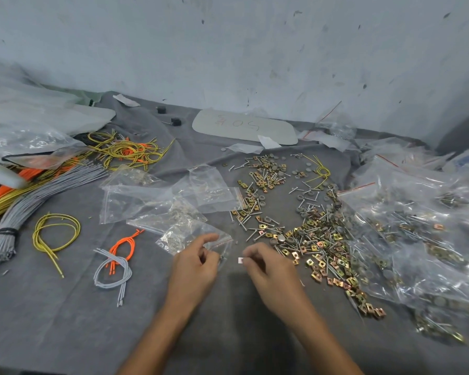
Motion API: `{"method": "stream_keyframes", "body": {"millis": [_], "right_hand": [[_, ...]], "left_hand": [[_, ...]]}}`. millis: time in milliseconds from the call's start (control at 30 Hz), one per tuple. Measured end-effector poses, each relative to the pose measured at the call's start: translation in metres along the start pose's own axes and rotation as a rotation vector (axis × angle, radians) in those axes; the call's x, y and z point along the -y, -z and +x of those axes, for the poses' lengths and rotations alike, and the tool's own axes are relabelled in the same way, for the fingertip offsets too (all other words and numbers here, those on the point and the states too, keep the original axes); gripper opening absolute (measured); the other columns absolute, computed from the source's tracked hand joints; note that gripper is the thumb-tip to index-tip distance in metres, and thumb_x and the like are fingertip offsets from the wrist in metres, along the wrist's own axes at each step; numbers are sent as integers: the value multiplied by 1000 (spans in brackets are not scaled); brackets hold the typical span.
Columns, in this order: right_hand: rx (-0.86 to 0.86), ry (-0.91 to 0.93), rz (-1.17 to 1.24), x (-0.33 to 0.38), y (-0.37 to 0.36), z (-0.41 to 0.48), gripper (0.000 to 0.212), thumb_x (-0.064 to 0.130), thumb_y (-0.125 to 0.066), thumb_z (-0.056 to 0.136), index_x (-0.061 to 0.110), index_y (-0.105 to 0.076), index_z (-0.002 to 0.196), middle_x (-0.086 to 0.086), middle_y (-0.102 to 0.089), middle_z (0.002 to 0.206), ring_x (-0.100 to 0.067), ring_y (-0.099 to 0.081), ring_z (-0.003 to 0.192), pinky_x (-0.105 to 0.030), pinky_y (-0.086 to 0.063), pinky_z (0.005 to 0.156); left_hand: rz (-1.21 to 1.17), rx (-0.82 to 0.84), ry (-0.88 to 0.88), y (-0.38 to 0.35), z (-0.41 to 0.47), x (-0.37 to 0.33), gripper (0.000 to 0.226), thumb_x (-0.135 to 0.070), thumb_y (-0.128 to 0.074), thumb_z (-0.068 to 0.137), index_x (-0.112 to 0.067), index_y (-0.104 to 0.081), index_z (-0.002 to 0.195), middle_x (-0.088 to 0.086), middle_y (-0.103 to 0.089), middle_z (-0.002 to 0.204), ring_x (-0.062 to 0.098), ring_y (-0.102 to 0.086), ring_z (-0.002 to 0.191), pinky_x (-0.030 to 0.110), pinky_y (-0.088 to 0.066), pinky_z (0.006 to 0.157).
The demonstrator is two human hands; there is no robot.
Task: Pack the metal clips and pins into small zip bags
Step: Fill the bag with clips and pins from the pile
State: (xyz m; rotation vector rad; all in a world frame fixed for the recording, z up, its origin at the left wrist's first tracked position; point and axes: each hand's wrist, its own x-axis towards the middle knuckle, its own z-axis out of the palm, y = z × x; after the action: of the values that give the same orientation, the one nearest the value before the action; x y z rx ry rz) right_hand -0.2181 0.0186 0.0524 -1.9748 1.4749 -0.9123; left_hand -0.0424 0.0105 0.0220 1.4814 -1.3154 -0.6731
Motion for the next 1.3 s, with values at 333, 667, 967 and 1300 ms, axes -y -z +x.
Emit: {"method": "stream_keyframes", "body": {"millis": [333,667,967,1300], "right_hand": [[-8,41,-17,16,-36,15,17,16,-63,93,24,-70,106,10,-71,101,-8,-64,94,-27,-50,85],[53,19,-98,9,-37,23,9,31,-71,89,26,-71,96,10,-63,88,-8,-59,82,-31,-50,80],[46,-146,-542,-32,36,67,13,24,-59,97,24,-72,99,-1,-64,101,-25,-59,98,-36,-48,85],[210,-164,-683,-35,30,82,19,32,-48,101,19,-62,106,-5,-61,112,-31,-52,108,-41,-43,95]], "left_hand": [[-13,22,-9,0,0,5,34,-30,-52,75,-39,-68,104,-7,-58,53,3,-52,49,17,-42,53],[-14,19,4,-1,1,8,38,-26,-51,74,-39,-69,105,2,-60,56,19,-62,57,36,-53,61],[-8,-7,-24,0,-1,0,36,-22,-51,75,-35,-69,103,-10,-47,47,6,-45,48,15,-36,52],[-17,-15,-19,1,-1,-1,39,-22,-50,75,-30,-71,106,-11,-45,47,5,-43,47,17,-37,53]]}}
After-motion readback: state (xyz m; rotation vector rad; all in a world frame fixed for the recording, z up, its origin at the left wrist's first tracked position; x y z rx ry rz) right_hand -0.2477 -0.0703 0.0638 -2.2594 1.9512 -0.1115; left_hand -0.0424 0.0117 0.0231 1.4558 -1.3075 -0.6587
